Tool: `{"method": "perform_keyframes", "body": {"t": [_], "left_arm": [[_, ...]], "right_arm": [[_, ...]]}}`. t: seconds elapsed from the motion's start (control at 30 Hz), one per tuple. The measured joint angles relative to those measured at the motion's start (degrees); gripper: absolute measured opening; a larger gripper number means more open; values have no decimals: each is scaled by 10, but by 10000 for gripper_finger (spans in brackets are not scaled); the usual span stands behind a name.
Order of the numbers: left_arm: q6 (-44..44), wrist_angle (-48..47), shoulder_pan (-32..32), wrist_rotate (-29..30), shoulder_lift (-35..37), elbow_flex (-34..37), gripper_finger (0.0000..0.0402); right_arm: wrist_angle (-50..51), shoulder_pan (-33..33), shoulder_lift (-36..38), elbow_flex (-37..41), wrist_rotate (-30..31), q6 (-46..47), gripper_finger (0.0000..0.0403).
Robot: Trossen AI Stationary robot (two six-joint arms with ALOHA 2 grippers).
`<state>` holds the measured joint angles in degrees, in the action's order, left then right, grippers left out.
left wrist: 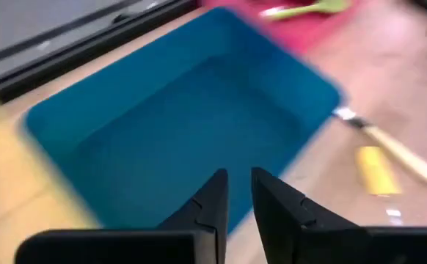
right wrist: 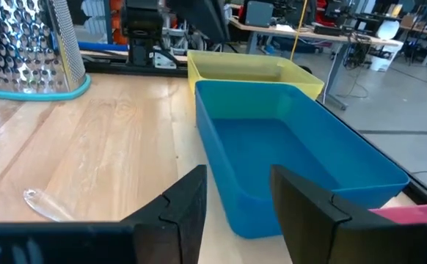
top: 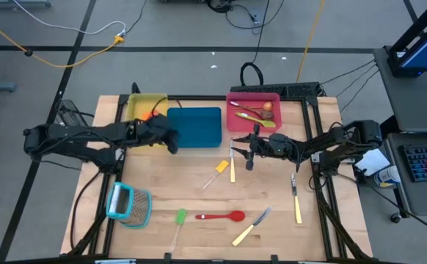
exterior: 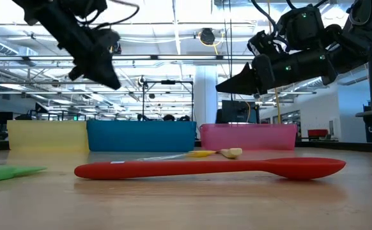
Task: Pick & Place Kitchen Items
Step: Put the yellow spatula into the yellow bin
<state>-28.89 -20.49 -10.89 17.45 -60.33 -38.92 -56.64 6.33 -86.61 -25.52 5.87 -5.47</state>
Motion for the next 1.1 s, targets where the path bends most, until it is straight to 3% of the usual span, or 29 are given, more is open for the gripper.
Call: {"method": "perform_keyframes", "body": {"t": [0.3,0.53,1.1], "left_arm": [[72,112,102,0,-35,-1,65],[74,138,150,0,-89,0,65],[76,210,196,0,-204,0,65]], "right_arm": [[2,0,0,0,0,18,141],[4,0,0,0,0,19,141],[15,0,0,0,-1,19,141]]}}
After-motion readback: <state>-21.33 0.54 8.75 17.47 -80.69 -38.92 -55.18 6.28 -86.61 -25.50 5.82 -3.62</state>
